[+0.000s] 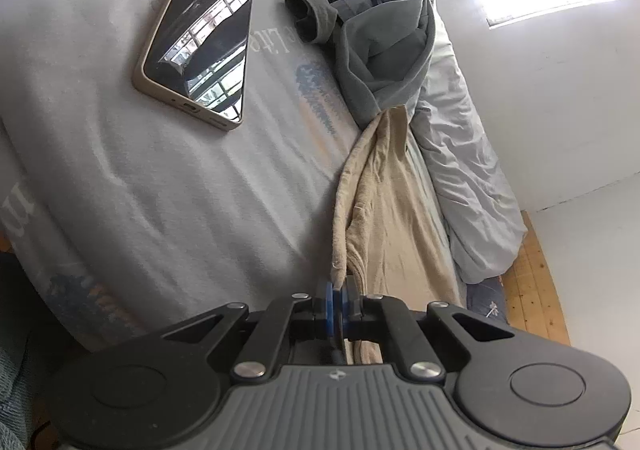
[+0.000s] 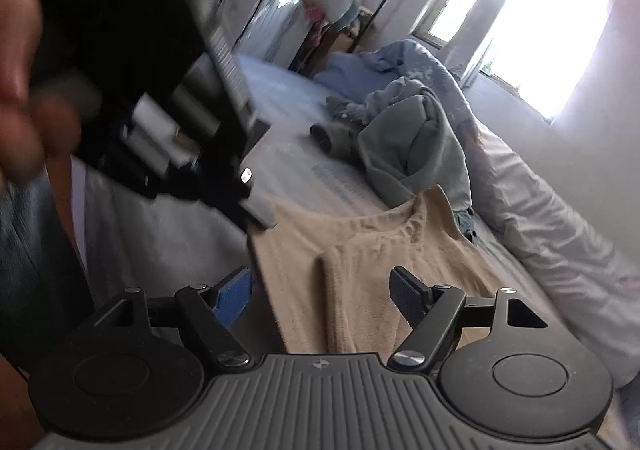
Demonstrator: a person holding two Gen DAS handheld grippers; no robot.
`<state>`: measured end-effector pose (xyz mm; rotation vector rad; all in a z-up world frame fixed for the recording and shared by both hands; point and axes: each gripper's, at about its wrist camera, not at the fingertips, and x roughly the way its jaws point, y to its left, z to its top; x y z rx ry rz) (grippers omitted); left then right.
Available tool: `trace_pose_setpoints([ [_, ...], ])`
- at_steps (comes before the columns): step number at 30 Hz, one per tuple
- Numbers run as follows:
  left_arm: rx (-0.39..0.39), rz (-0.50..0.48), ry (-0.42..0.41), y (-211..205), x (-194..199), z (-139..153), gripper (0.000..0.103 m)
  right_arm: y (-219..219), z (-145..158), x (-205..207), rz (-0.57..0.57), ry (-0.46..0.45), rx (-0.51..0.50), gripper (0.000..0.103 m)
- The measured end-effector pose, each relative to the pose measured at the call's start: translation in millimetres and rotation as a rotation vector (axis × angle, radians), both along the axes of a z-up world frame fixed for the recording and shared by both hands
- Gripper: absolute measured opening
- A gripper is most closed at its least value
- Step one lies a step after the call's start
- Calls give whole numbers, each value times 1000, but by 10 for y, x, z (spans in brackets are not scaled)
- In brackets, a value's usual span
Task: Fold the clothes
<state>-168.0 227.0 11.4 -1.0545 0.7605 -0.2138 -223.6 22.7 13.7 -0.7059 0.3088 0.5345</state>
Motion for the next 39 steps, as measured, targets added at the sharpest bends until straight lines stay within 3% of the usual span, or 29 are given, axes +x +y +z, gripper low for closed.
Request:
trace_pose_setpoints([
  [6, -46, -16, -26, 19, -8, 18, 1, 207, -152, 113, -32, -7, -67, 71],
  [15, -74, -24, -28, 54, -4, 7, 1, 427, -258, 224, -93, -74, -160, 45],
  [20, -81, -33, -27, 61, 15, 1, 1, 469, -314, 292, -128, -94, -199, 17],
  [23, -83, -34, -23, 67, 22, -5, 1, 457, -296, 329, -131, -75, -180, 8],
  [30, -59, -34, -19, 105, 44, 44, 4, 383, -217, 454, -128, 7, -95, 5],
  [35, -42, 43, -16, 283, 42, 131, 23, 333, -162, 515, -130, 56, -42, 4],
  [39, -19, 46, -2, 358, 196, 205, 27, 297, -129, 518, -139, 90, -4, 4],
])
